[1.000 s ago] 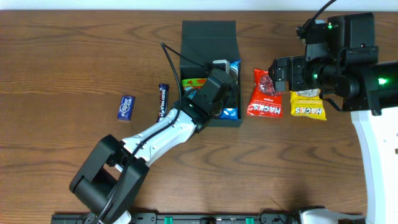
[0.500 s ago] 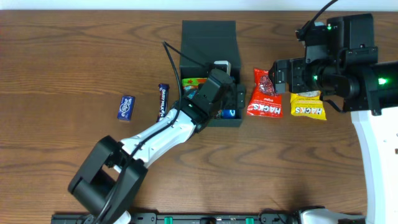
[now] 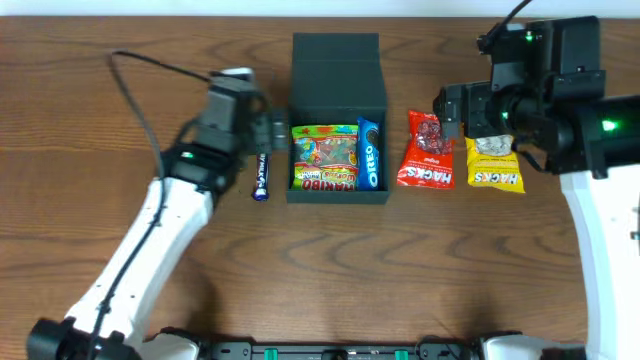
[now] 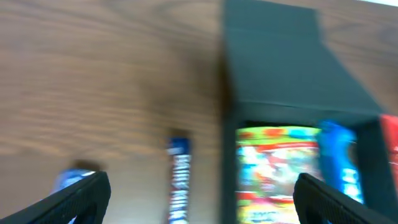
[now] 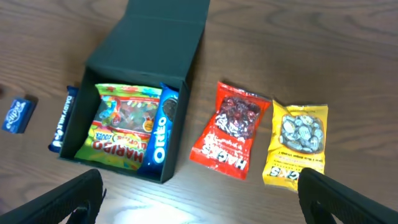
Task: Pack container
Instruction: 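Reach right gripper to the red Hacks bag and grasp it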
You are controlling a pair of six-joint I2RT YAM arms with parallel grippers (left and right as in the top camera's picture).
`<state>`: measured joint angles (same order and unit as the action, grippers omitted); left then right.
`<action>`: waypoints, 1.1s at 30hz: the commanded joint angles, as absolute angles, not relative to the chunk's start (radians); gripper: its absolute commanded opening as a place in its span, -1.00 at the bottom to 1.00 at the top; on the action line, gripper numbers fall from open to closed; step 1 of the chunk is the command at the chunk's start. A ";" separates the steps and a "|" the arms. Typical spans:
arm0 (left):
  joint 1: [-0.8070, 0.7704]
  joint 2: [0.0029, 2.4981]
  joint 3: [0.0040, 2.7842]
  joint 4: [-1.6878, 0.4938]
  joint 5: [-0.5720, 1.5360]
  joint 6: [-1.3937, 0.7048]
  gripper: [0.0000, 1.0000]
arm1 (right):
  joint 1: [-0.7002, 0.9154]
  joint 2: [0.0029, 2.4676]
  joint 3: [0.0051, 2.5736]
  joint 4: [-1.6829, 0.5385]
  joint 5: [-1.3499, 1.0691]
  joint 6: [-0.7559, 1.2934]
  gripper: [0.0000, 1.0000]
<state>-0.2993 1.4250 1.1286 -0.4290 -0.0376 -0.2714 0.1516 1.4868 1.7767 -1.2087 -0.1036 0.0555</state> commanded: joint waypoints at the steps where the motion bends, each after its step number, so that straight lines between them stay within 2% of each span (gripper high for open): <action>1: -0.239 1.402 1.142 -0.480 -0.052 -0.169 0.91 | 0.144 1.553 1.746 -1.194 -0.093 0.043 0.98; 11: -0.210 1.398 1.142 -0.591 -0.052 -0.160 0.90 | 0.143 1.777 1.607 -1.055 -0.054 0.118 0.98; 19: -0.210 1.398 1.142 -0.599 -0.052 -0.160 0.90 | 0.143 1.969 1.602 -0.991 -0.049 0.123 0.99; 25: -0.210 1.398 1.142 -0.599 -0.052 -0.160 0.90 | 0.141 2.068 1.602 -0.956 -0.048 0.127 0.91; 31: -0.210 1.398 1.142 -0.599 -0.052 -0.160 0.90 | 0.141 2.130 1.602 -0.935 0.023 0.142 0.74; 33: -0.210 1.398 1.142 -0.599 -0.052 -0.160 0.90 | 0.142 2.143 1.602 -0.926 0.027 0.142 0.50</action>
